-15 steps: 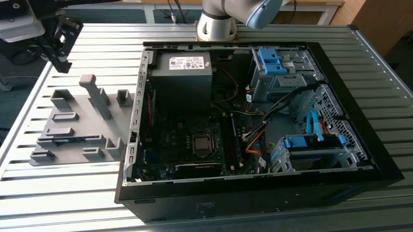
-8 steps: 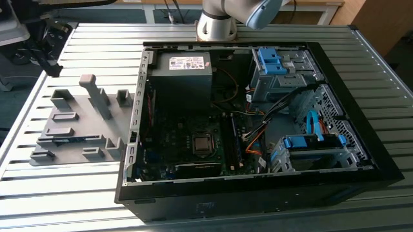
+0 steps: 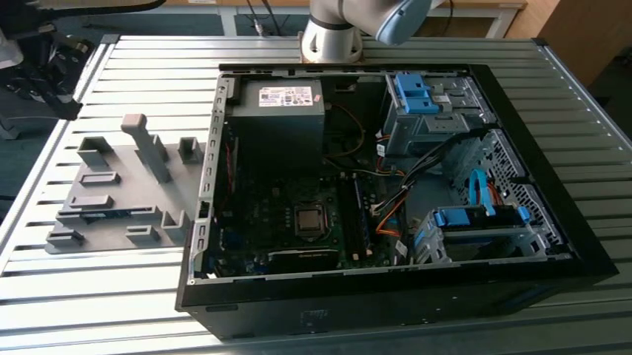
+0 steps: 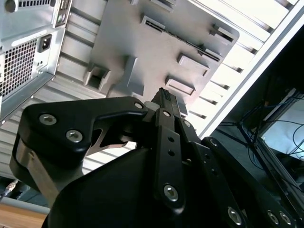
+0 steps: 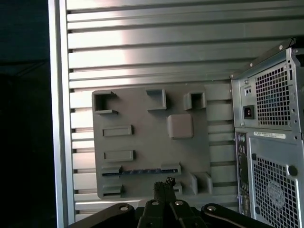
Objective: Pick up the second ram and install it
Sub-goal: 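Reach for the second ram, then pick up the second ram and move it above second insertion slot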
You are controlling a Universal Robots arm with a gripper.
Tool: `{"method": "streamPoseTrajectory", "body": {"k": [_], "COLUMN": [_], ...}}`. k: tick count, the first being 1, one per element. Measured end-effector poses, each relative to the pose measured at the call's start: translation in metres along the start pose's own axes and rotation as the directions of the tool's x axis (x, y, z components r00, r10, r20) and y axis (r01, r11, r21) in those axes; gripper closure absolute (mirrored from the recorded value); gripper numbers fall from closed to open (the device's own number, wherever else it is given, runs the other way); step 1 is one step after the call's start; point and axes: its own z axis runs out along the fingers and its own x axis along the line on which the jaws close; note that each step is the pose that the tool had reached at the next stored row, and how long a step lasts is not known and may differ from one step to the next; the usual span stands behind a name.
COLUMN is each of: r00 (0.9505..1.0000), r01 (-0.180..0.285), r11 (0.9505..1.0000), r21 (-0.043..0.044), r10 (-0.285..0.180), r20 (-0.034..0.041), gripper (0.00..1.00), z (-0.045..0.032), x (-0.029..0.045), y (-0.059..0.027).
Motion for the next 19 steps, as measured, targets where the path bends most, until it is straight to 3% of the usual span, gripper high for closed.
{"method": "streamPoseTrajectory", "body": {"k": [10,19], "r00": [1.0000,1.0000], "r01": [0.000,0.000], "r11": [1.0000,1.0000], "r21": [0.0000,0.0000], "r10": [0.000,0.000], "r20": [0.0000,-0.0001], "gripper": [0.89,0.89], "z": [0.0004,0.0004], "x": [0.0225,0.0237], "y": [-0.0030,-0.0031]}}
